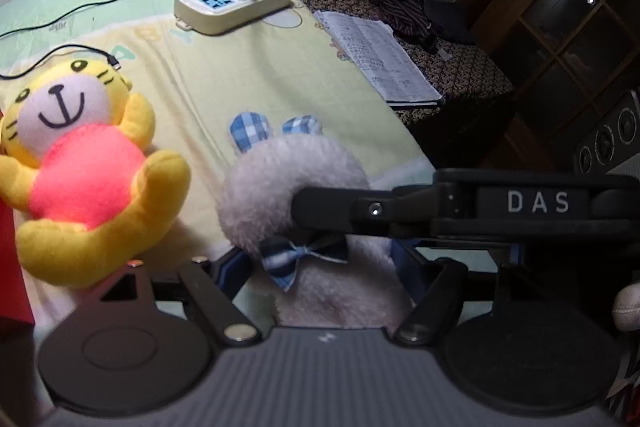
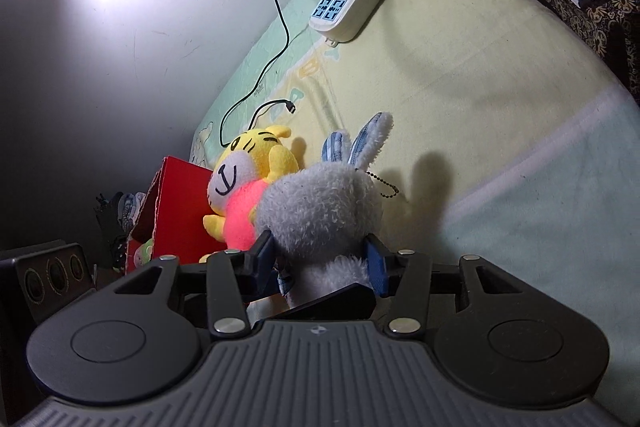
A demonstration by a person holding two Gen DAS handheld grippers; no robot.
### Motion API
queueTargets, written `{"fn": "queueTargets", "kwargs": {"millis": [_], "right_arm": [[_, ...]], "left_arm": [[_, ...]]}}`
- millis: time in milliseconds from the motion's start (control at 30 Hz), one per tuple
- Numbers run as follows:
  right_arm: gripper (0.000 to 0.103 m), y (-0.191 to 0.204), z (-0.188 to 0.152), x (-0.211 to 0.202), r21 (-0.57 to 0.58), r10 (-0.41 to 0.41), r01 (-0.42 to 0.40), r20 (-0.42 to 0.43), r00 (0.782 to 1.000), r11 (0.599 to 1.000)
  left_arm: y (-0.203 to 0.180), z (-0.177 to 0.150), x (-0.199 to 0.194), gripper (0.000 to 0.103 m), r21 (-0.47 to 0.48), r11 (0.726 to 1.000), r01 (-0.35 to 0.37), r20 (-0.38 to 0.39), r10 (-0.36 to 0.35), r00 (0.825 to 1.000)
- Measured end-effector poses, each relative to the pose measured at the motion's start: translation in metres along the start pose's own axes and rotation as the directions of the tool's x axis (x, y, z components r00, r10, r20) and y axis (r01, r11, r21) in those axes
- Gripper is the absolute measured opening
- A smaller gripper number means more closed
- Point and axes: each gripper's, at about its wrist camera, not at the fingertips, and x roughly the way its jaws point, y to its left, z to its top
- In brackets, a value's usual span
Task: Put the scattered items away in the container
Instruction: 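Lift the grey bunny with the right gripper and carry it to the red box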
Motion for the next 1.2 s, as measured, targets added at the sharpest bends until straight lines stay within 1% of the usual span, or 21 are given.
{"fn": "queueTargets", "kwargs": {"millis": [100, 267, 367, 433, 467, 600, 700, 767, 900, 1067, 1200], "right_arm": [[0.050, 0.008, -0.009, -0.005, -0.013, 0.006, -0.005, 0.010, 1.000, 1.000], [0.051, 0.028, -0.022, -0.010, -0.054, 0.008, -0.007, 0.017, 1.000, 0.999], [0.051, 0.044, -0.029, -0.011, -0.084, 0.013, -0.011, 0.027, 1.000, 0.996], [0.050, 0.058, -0.034, -0.010, -0.118, 0.007, -0.004, 0.031, 1.000, 0.993], [0.051, 0.065, -0.036, -0.009, -0.133, 0.011, -0.006, 0.034, 0.999, 0.991], [0.050, 0.096, -0.041, -0.010, -0.206, 0.035, -0.016, 0.086, 0.996, 0.978], [0.050, 0.115, -0.043, -0.002, -0.239, 0.047, -0.027, 0.076, 0.996, 0.971], [0.049, 0.126, -0.045, 0.004, -0.248, 0.059, -0.040, 0.070, 0.996, 0.968], [0.049, 0.152, -0.050, 0.015, -0.280, 0.092, -0.069, 0.069, 0.993, 0.957], [0.049, 0.193, -0.054, 0.036, -0.366, 0.129, -0.096, 0.068, 0.989, 0.926], [0.049, 0.219, -0.056, 0.059, -0.392, 0.173, -0.142, 0.047, 0.984, 0.909]], "left_arm": [[0.000, -0.007, -0.013, 0.074, 0.014, 1.000, -0.005, 0.020, 0.005, 1.000], [0.011, -0.012, -0.039, 0.074, 0.021, 1.000, 0.015, 0.048, -0.016, 0.999], [0.018, -0.011, -0.063, 0.074, 0.045, 0.999, 0.021, 0.088, -0.025, 0.996], [0.022, -0.013, -0.081, 0.074, 0.079, 0.997, 0.002, 0.121, -0.012, 0.993], [0.025, -0.014, -0.087, 0.074, 0.086, 0.996, 0.005, 0.132, -0.016, 0.991], [0.043, -0.015, -0.111, 0.074, 0.069, 0.998, 0.002, 0.172, -0.014, 0.985], [0.063, -0.016, -0.129, 0.074, 0.033, 0.999, 0.018, 0.192, -0.024, 0.981], [0.074, -0.017, -0.140, 0.074, 0.026, 1.000, 0.012, 0.214, -0.018, 0.977], [0.095, -0.020, -0.167, 0.074, 0.024, 0.999, -0.032, 0.271, 0.024, 0.962], [0.128, -0.025, -0.201, 0.074, 0.002, 0.998, -0.069, 0.331, 0.065, 0.942], [0.157, -0.032, -0.224, 0.074, -0.019, 0.993, -0.120, 0.359, 0.119, 0.926]]}}
